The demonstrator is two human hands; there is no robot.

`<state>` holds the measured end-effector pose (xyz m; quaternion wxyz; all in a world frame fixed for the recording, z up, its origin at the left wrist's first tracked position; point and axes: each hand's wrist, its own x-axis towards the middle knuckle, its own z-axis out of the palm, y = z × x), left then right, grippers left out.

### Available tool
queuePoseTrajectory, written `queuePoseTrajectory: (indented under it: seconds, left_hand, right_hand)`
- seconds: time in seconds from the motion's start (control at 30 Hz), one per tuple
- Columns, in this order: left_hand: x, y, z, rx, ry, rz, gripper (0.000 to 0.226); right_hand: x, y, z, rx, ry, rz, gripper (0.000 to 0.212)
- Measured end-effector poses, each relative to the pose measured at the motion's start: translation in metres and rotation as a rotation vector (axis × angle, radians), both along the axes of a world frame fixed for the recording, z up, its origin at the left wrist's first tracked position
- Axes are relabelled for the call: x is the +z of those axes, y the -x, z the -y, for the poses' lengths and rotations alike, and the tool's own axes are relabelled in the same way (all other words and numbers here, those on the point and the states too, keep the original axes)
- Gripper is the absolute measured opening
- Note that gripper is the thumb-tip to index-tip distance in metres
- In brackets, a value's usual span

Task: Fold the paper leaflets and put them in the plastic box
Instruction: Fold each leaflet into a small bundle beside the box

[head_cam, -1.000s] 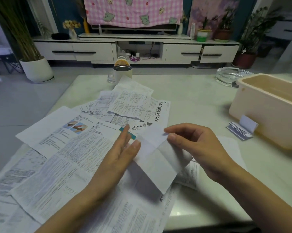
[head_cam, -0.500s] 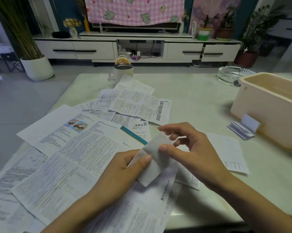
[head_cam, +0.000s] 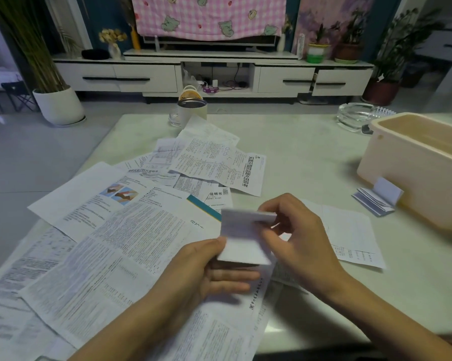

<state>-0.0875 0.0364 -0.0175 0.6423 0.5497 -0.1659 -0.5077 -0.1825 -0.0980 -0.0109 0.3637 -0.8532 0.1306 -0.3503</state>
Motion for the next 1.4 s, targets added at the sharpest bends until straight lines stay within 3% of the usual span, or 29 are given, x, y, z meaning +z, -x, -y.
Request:
queuePoseTrajectory:
  seconds: [0.1, 0.23, 0.37, 0.5, 0.57, 0.67, 0.73, 0.87, 1.1, 1.27, 1.4]
  left_hand:
    - [0.005, -0.002, 0.0, 0.023, 0.074, -0.143, 0.043]
    - [0.001, -0.005, -0.002, 0.04, 0.113, 0.004, 0.034]
    - [-0.008, -0.004, -0.001, 0.068, 0.06, 0.252, 0.022]
    - [-0.011, 0.0, -0.002, 0.043, 0.072, 0.391, 0.03]
    - [-0.012, 0.002, -0.002, 0.028, 0.075, 0.438, 0.035]
    - [-0.012, 0.001, -0.005, 0.068, 0.033, 0.611, 0.043]
    - [-0.01, 0.0, -0.007, 0.154, 0.029, 0.698, 0.031]
    - [-0.008, 0.005, -0.008, 0.222, 0.071, 0.78, 0.015]
    - [0.0, 0.007, -0.002, 0.3, 0.068, 0.784, 0.018]
    - [0.009, 0.007, 0.021, 0.332, 0.084, 0.795, 0.016]
    - [0.011, 0.011, 0.046, 0.244, 0.056, 0.804, 0.009]
  right_hand:
    - [-0.008, -0.001, 0.0, 0.048, 0.325, 0.03, 0.022]
    - [-0.011, -0.001, -0.001, 0.139, 0.343, -0.011, 0.031]
    - [-0.008, 0.0, -0.003, 0.19, 0.086, -0.093, 0.046]
    - [-0.003, 0.0, -0.004, 0.187, -0.23, -0.188, 0.018]
    - [-0.003, 0.0, -0.005, 0.189, -0.22, -0.262, 0.008]
    - [-0.004, 0.001, -0.009, 0.189, -0.167, -0.284, 0.021]
    - [-0.001, 0.0, -0.011, 0.224, -0.192, -0.27, 0.024]
    - [0.002, 0.001, -0.01, 0.266, -0.32, -0.266, 0.021]
    - [0.012, 0.006, -0.006, 0.128, -0.428, -0.241, 0.026]
    - [0.022, 0.021, 0.019, 0.239, -0.576, -0.29, 0.009]
    - [0.018, 0.031, 0.043, 0.051, -0.628, -0.24, 0.015]
